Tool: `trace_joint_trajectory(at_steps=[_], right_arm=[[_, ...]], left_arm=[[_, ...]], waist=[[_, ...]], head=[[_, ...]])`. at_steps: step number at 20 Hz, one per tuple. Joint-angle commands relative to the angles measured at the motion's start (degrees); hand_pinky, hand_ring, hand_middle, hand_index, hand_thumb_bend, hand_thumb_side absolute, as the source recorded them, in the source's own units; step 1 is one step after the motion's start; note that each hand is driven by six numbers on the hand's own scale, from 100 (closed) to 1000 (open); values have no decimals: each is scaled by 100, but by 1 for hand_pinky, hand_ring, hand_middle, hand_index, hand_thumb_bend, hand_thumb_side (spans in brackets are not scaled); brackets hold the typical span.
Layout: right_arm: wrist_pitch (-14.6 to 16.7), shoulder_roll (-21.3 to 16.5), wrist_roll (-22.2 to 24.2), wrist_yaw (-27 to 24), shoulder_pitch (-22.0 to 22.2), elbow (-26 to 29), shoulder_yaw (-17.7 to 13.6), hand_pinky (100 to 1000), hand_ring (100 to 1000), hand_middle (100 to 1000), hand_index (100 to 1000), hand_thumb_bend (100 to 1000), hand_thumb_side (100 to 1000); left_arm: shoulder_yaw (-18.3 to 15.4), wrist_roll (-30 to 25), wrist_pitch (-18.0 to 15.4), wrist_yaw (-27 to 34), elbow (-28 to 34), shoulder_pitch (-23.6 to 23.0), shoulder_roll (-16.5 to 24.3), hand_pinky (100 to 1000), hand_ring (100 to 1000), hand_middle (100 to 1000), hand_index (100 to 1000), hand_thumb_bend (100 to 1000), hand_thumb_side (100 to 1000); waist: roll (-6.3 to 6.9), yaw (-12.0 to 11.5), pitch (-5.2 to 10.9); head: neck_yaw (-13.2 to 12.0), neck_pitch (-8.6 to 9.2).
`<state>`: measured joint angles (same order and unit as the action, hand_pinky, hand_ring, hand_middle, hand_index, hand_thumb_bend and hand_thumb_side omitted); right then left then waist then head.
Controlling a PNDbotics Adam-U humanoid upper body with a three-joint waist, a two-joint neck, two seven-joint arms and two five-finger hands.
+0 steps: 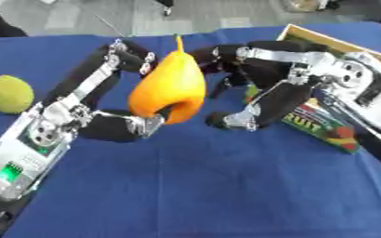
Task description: Pick up the objects with one hand, pass them to the other hand, and then place them into the box on the other side of the table.
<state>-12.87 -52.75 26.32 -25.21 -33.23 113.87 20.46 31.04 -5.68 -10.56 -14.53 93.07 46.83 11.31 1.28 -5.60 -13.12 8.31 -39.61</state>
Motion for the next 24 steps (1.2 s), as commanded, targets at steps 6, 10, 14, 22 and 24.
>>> trace_joint_trajectory(at_steps=[6, 10, 14, 22, 24], right_arm=[[-52, -162, 164, -125, -65, 72, -92, 796, 1000, 1000, 1000, 343, 100], [-127, -145, 218, -226, -84, 72, -85, 798, 1000, 1000, 1000, 320, 100], [-145, -133, 138, -265, -93, 72, -104, 802, 1000, 1000, 1000, 381, 100], [-240, -123, -265, -334, -82, 72, -109, 795, 1000, 1000, 1000, 353, 100], [-267, -125, -357, -342, -85, 72, -105, 793, 1000, 1000, 1000, 345, 100]], left_arm=[[-97, 142, -83, -138, -64, 64, 31, 368, 389, 327, 348, 100, 100], [-61, 117, -131, -160, -88, 80, -14, 368, 389, 327, 348, 100, 100], [-40, 92, -168, -182, -89, 93, -49, 368, 389, 327, 348, 100, 100], [9, 33, -211, -158, -32, 114, -76, 368, 389, 327, 348, 100, 100], [30, 3, -217, -136, 0, 115, -72, 368, 389, 327, 348, 100, 100]], waist=[[-77, 7, -8], [-84, 2, -13], [-90, -1, -20], [-91, -11, -32], [-91, -14, -33]], head=[[42, 107], [52, 118], [66, 127], [96, 126], [105, 129]])
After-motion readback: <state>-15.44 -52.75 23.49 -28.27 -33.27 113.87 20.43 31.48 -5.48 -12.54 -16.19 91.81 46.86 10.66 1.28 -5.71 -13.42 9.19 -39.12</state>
